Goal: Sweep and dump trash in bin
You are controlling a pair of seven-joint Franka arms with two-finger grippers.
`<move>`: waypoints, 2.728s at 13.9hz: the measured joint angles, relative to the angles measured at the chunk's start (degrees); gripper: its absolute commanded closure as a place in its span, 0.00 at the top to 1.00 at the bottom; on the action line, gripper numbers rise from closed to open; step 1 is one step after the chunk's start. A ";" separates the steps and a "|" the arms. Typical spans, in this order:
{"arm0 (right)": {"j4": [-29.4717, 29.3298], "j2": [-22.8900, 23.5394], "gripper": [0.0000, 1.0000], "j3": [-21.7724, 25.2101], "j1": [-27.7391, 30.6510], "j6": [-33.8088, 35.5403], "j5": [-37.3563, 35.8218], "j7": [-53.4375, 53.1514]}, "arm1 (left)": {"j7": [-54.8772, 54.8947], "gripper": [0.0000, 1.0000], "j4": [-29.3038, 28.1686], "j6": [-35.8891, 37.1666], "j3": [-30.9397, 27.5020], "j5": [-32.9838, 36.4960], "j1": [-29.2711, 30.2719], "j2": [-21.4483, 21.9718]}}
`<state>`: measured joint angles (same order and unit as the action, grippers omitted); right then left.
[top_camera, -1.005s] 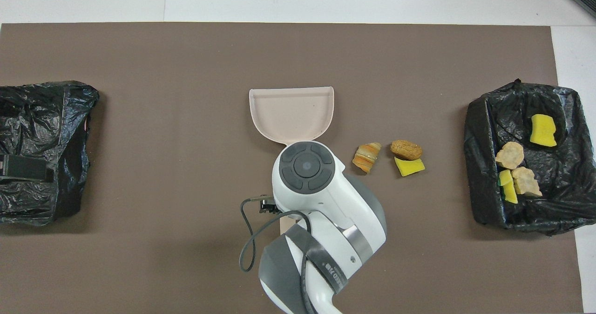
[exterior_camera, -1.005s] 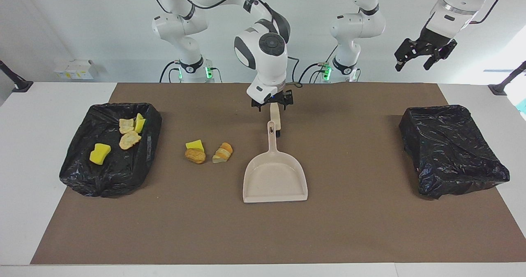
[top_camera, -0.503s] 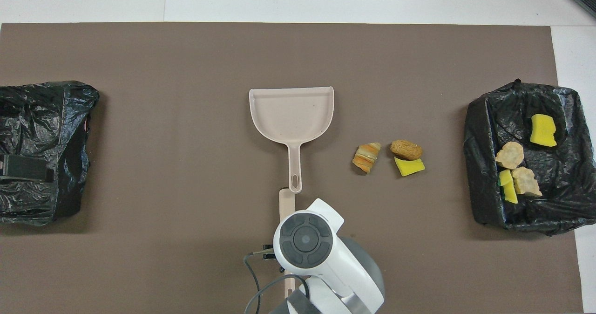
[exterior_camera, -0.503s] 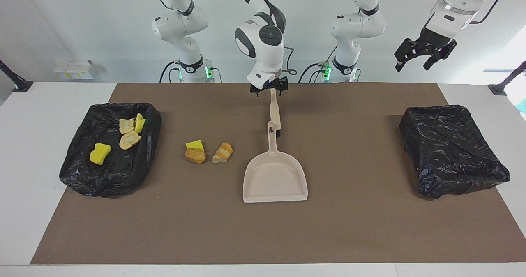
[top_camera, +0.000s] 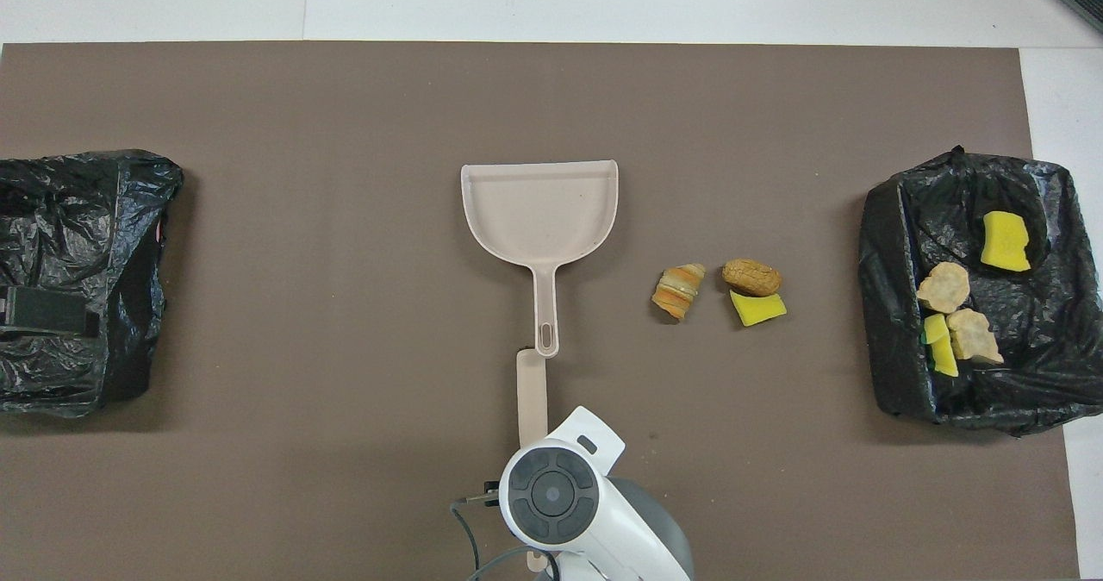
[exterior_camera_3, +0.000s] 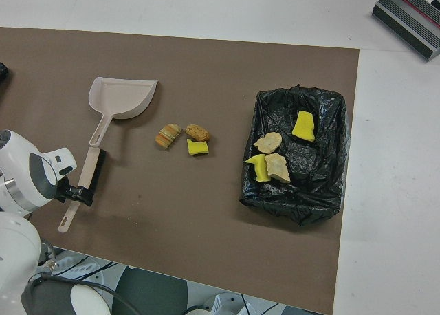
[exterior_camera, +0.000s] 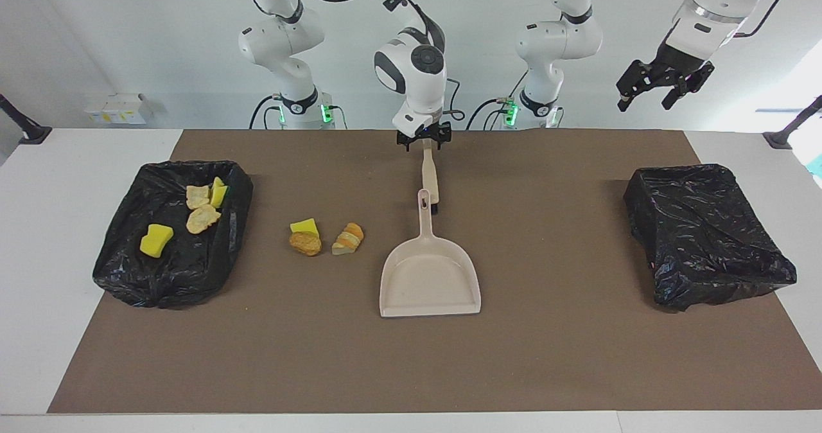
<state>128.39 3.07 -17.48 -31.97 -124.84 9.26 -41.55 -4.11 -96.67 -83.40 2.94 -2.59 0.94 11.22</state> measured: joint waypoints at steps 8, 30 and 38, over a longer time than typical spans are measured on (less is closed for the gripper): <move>0.19 0.03 0.00 -0.12 -1.32 0.01 3.65 0.02 | 0.00 1.00 0.00 0.00 0.00 0.00 0.00 0.00; -4.36 -8.82 0.00 0.94 16.08 27.42 1.47 7.64 | -0.03 1.00 0.00 -0.07 0.03 0.00 0.00 0.00; -4.21 -8.33 0.00 1.20 27.25 26.50 -9.51 17.10 | -5.51 1.00 -1.97 -5.36 2.38 -0.06 -7.74 -0.89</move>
<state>124.18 -5.25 -16.28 -4.72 -98.34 -0.24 -24.44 -9.62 -98.64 -88.76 5.33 -2.65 -6.80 10.33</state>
